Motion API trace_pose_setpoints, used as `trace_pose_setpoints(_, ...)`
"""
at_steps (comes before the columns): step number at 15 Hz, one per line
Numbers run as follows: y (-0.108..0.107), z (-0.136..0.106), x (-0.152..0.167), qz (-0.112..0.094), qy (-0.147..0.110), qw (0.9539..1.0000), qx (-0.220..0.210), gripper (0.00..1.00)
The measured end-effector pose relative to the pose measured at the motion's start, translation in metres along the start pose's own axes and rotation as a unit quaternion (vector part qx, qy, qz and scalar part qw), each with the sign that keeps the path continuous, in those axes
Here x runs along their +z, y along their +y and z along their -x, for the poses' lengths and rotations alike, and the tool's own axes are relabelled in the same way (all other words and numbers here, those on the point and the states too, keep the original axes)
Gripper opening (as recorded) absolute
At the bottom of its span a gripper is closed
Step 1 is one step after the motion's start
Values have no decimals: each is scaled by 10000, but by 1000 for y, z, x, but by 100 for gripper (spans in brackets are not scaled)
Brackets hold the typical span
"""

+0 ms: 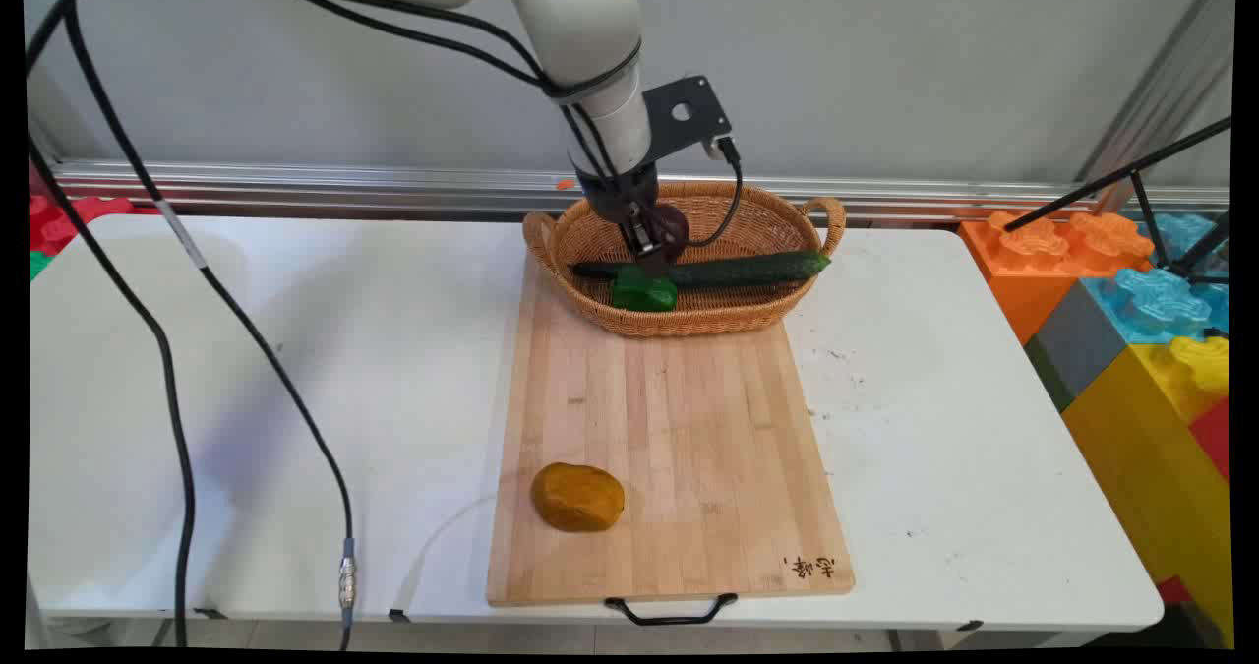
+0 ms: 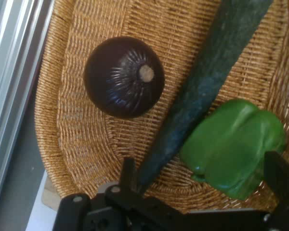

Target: Pick up the potato from the cutting board

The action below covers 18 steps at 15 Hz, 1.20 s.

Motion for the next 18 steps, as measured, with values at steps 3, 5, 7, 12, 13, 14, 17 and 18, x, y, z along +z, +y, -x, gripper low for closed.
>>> trace_pose_setpoints(3,7,-7,-12,19,42,10000,-50,100)
trace_pose_setpoints(5,20,-10,-29,123,58,9999,-35,100)
trace_pose_setpoints(7,35,-6,-52,287,10,9996,35,100)
trace_pose_setpoints(12,63,26,-98,652,-271,9971,273,100)
trace_pose_setpoints(13,67,32,-103,704,-306,9965,333,100)
trace_pose_setpoints(14,72,42,-111,779,-364,9954,425,100)
trace_pose_setpoints(17,88,70,-122,1025,-422,9916,666,100)
trace_pose_setpoints(18,95,82,-123,1155,-408,9893,793,100)
